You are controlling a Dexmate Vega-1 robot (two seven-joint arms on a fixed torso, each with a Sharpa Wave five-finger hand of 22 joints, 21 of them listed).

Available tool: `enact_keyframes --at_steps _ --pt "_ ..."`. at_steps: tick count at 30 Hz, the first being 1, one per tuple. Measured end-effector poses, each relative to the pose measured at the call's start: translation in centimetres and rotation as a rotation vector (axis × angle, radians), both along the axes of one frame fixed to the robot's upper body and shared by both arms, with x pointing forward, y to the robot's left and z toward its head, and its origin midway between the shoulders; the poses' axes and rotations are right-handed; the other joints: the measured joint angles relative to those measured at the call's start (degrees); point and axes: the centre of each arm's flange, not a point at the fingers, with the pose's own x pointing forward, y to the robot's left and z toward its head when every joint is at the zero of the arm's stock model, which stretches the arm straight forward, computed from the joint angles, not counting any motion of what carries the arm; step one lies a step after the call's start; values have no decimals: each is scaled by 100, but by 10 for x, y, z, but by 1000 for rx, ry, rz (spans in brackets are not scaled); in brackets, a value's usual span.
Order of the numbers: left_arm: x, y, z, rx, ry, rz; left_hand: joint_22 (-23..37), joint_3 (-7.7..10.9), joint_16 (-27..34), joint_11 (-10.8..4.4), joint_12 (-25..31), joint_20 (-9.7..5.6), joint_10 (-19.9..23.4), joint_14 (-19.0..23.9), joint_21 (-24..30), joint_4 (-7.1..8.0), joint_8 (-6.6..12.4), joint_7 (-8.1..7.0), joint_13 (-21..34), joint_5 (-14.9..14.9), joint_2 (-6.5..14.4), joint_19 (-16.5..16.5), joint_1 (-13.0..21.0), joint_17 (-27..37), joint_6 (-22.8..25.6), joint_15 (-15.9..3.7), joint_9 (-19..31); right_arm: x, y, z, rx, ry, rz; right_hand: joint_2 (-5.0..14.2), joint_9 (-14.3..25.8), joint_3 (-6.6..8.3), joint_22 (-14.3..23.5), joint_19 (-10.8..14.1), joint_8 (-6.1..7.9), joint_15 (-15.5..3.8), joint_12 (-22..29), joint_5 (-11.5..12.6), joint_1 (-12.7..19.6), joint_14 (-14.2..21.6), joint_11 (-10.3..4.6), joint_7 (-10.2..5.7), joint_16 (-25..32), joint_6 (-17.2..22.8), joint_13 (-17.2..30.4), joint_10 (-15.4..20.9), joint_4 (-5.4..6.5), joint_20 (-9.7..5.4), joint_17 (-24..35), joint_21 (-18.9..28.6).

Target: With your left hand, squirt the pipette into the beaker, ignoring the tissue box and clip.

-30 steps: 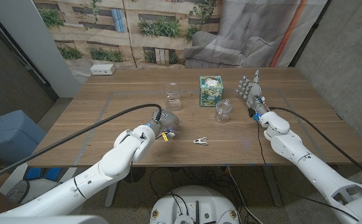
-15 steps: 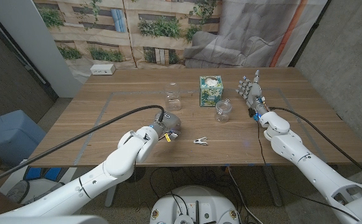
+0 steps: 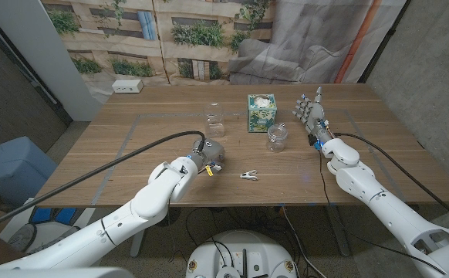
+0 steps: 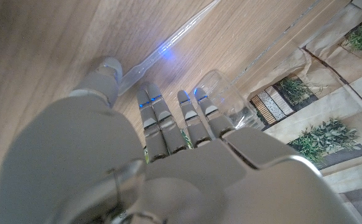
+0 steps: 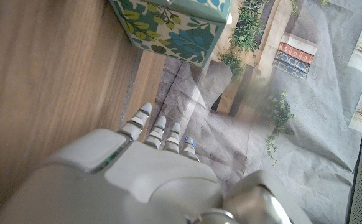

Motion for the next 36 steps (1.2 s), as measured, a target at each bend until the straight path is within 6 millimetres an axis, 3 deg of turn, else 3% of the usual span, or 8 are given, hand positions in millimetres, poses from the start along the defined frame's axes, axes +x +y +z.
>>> enact_keyframes --at_steps 8,11,21,28,36 --pt "1 -3 -2 -2 6 -7 0 -30 0 42 0 20 246 135 0 30 0 -125 16 0 130 102 53 0 309 9 0 0 0 0 0 0 0 0 0 0 0 0 0 0 0 0 0 0 0 0 0 0 11 0 0 0 0 0" --pt "1 -3 -3 -3 8 -8 0 -30 0 41 0 42 369 205 0 30 -1 -108 17 0 182 123 60 0 371 0 -3 0 0 0 0 0 0 0 0 0 0 0 0 0 0 0 0 0 0 0 0 0 11 0 0 0 0 0" --pt "3 -4 -5 -6 5 -10 -1 -101 0 -31 7 43 688 338 21 5 -25 -103 17 0 267 248 100 0 658 -10 -2 0 0 0 0 0 0 0 0 0 0 0 0 0 0 0 0 0 0 0 0 0 11 0 0 0 0 0" --pt "5 -4 -7 -8 4 -9 -1 -148 0 -124 23 4 903 461 21 6 -29 -178 16 0 296 323 129 1 875 -10 0 0 0 0 0 0 0 0 0 0 0 0 0 0 7 0 0 0 0 0 0 0 10 0 0 0 0 0" --pt "6 -4 -9 -8 2 -12 -1 -182 0 -123 23 -53 1064 554 43 -28 -15 -217 16 0 334 423 167 -29 1080 -21 -1 0 0 0 0 0 0 0 0 0 0 0 0 0 7 0 0 0 0 0 0 0 10 0 0 0 0 0"
